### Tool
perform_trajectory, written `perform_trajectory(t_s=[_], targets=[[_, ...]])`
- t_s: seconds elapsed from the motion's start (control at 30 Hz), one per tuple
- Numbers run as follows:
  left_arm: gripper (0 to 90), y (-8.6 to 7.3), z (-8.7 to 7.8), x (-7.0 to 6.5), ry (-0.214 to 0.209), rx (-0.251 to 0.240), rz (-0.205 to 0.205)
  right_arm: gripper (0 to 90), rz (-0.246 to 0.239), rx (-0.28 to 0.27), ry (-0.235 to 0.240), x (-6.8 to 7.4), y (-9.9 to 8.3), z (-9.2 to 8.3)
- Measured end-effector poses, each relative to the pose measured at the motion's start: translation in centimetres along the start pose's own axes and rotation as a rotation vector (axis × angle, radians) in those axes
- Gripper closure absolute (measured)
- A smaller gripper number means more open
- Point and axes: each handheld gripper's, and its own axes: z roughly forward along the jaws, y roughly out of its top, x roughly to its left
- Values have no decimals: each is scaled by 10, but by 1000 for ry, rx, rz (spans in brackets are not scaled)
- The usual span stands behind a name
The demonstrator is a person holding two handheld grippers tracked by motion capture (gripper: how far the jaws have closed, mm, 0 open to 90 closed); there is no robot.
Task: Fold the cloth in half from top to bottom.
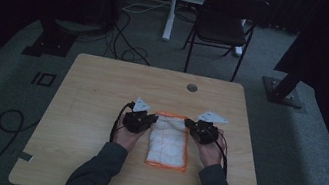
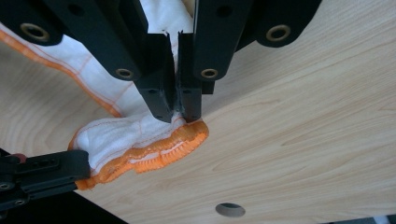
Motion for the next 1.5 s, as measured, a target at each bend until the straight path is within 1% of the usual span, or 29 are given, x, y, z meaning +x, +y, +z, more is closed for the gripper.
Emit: perform_trajectory(t_s=[0.2, 0.37, 0.53, 0.57, 0.63, 0.73, 1.07, 1.17, 1.23, 1.37, 1.5], targets=[[867, -3, -9, -4, -8, -17, 12, 866, -13, -23, 24, 8, -4, -14], [867, -8, -13, -10, -9, -20, 31, 866, -21, -30, 25, 11, -9, -20], [866, -14, -14, -13, -12, -20, 32, 865, -16, -34, 28, 11, -12, -21], [866, -16, -15, -15, -14, -22, 26, 865, -20, -33, 30, 12, -14, -22], [866, -17, -15, -16, -15, -21, 26, 866, -20, -35, 32, 13, -16, -22], [866, -17, -16, -18, -15, -20, 38, 865, -17, -37, 30, 13, -19, -23], [866, -22, -19, -24, -23, -31, 44, 865, -13, -41, 31, 17, -26, -29], [866, -27, -21, -28, -30, -32, 48, 865, -17, -38, 34, 19, -30, -32], [866, -30, -22, -29, -32, -25, 55, 865, -19, -34, 35, 21, -32, -33], [866, -38, -23, -31, -39, -23, 44, 865, -25, -25, 36, 24, -38, -34], [866, -40, -25, -34, -45, -28, 43, 866, -32, -27, 34, 26, -40, -37]])
